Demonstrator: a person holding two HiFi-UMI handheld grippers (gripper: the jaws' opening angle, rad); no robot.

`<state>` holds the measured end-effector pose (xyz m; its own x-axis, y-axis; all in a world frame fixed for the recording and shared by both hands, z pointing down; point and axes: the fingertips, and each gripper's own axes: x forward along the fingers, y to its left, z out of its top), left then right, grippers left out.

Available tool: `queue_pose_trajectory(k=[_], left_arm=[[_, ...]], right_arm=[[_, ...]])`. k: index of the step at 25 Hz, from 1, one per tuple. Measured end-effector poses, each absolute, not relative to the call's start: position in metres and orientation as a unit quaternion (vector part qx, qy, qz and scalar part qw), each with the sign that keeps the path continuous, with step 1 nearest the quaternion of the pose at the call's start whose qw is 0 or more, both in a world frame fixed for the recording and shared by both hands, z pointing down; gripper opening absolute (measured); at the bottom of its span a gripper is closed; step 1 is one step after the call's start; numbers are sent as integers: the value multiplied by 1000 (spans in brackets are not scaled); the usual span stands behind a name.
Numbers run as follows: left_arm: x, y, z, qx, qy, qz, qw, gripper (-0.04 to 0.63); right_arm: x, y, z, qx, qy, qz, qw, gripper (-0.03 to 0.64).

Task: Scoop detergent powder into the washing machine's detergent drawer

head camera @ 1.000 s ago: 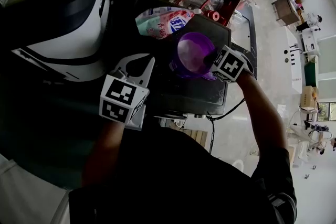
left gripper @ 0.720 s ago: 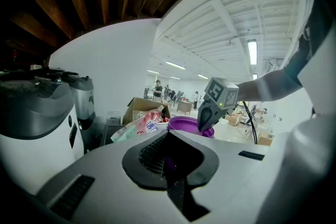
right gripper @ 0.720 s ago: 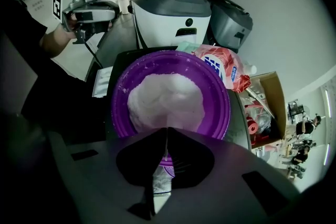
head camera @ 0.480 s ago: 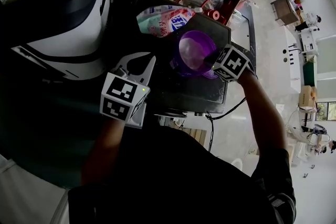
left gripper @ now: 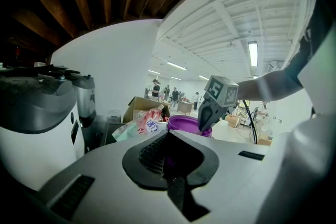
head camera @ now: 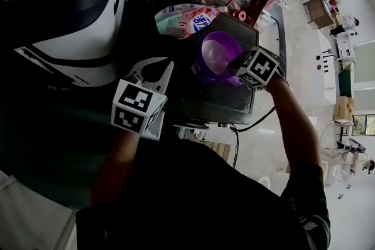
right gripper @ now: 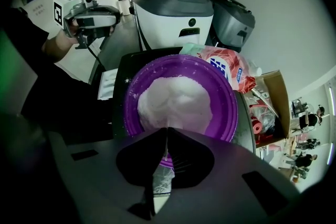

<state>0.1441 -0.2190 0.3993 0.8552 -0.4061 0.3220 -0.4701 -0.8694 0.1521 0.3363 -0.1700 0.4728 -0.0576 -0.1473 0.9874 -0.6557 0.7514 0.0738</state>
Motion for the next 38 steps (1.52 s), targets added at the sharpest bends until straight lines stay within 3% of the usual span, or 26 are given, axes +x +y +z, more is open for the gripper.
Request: queue_pose_trajectory(k=[20,38], left_arm=[[129,-212,400,955,-235,139,117,9],[115,-200,400,955,-229,145,119,9]], right_arm=[[312,-167,466,296,-731,272,551,23],[297,-178,451,349,-770,401,352,22]])
